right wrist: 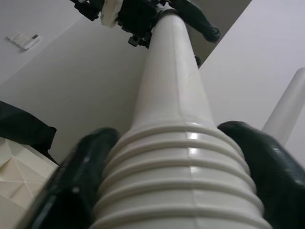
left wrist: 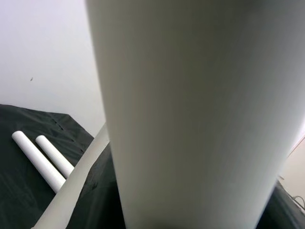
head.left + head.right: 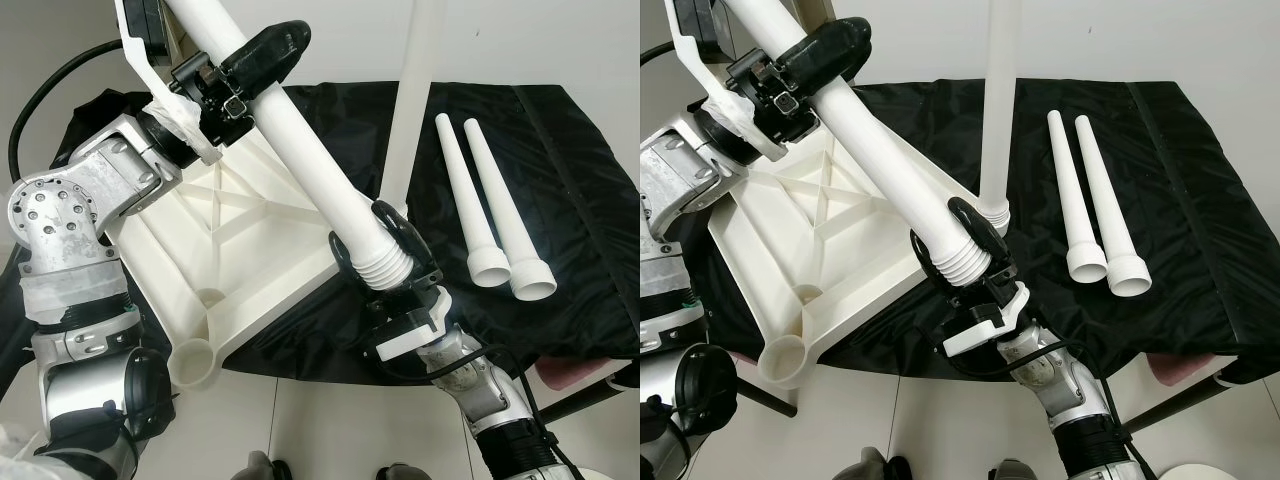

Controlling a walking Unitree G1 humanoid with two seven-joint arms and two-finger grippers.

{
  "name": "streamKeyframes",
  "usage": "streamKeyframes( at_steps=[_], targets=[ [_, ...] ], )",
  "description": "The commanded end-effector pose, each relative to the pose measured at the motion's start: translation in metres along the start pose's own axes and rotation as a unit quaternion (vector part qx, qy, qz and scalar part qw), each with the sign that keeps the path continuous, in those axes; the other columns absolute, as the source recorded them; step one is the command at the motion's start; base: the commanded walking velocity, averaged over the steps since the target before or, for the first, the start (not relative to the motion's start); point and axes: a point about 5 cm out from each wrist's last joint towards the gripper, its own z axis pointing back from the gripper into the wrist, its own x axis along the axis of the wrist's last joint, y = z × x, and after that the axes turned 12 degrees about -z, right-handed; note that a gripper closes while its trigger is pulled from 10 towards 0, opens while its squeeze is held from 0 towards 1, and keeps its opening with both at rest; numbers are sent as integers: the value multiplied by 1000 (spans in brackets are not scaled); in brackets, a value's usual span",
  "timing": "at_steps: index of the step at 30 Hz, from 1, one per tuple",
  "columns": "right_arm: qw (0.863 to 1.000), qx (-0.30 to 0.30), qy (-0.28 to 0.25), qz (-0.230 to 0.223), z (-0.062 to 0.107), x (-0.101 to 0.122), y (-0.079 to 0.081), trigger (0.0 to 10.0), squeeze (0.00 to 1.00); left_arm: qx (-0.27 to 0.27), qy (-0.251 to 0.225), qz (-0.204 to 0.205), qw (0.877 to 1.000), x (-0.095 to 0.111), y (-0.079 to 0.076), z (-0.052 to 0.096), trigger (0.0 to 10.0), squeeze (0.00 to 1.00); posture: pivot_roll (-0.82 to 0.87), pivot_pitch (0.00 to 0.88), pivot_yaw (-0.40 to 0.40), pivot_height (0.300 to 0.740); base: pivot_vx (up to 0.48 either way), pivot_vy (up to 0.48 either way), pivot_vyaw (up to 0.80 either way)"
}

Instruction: Building children table

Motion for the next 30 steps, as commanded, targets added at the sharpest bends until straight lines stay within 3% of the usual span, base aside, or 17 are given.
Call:
streamKeyframes(
  at_steps=[1,9,10,11,14,15,18,19,23,25,27,28,29,30],
  targets=[
    [1000,-6,-6,1,1,1,0,10000,1000,-11,-2,-6,1000,5,-3,-1,0,0,-101,95,131,740,0,0,0],
    [1000,-11,7,-11,9,0,2,10000,1000,-3,-7,-16,1000,11,0,1,0,0,-99,98,127,740,0,0,0],
    [1000,-16,21,-14,14,-2,2,10000,1000,6,-3,-23,1000,13,2,1,6314,0,-101,100,126,740,0,0,0],
    [999,-20,35,-21,19,-3,2,10000,361,17,-5,-30,999,16,4,1,10000,0,-99,103,124,740,0,0,0],
    [998,-24,45,-26,22,-4,2,10000,361,24,-8,-34,999,17,5,2,10000,0,-99,103,124,740,0,0,0],
    [998,-26,55,-33,25,-5,2,10000,0,31,-9,-36,999,19,7,3,10000,0,-102,106,122,740,0,0,0],
    [996,-22,72,-42,31,-6,4,10000,0,40,-12,-43,998,21,9,3,10000,0,-103,107,120,740,0,0,0],
    [990,-29,122,-71,44,-13,5,10000,0,54,-16,-57,997,25,11,4,10000,0,-107,107,114,740,0,0,0],
    [980,-43,165,-102,51,-20,4,10000,0,64,-18,-75,995,28,12,5,10000,0,-111,107,112,740,0,0,0],
    [950,-89,242,-174,55,-34,1,10000,0,85,-25,-105,991,32,14,5,10000,0,-112,107,107,740,0,0,0],
    [950,-89,242,-174,55,-34,1,10000,0,85,-25,-105,991,32,14,5,10000,0,-112,107,107,740,0,0,0],
    [924,-113,287,-227,57,-43,0,10000,0,102,-35,-120,987,35,17,6,10000,0,-116,105,101,740,0,0,0],
    [924,-113,287,-227,57,-43,0,10000,0,102,-35,-120,987,35,17,6,10000,0,-116,105,101,740,0,0,0],
    [907,-130,305,-258,52,-48,-3,10000,0,116,-46,-124,984,36,19,6,10000,0,-116,106,100,740,0,0,0]
  ],
)
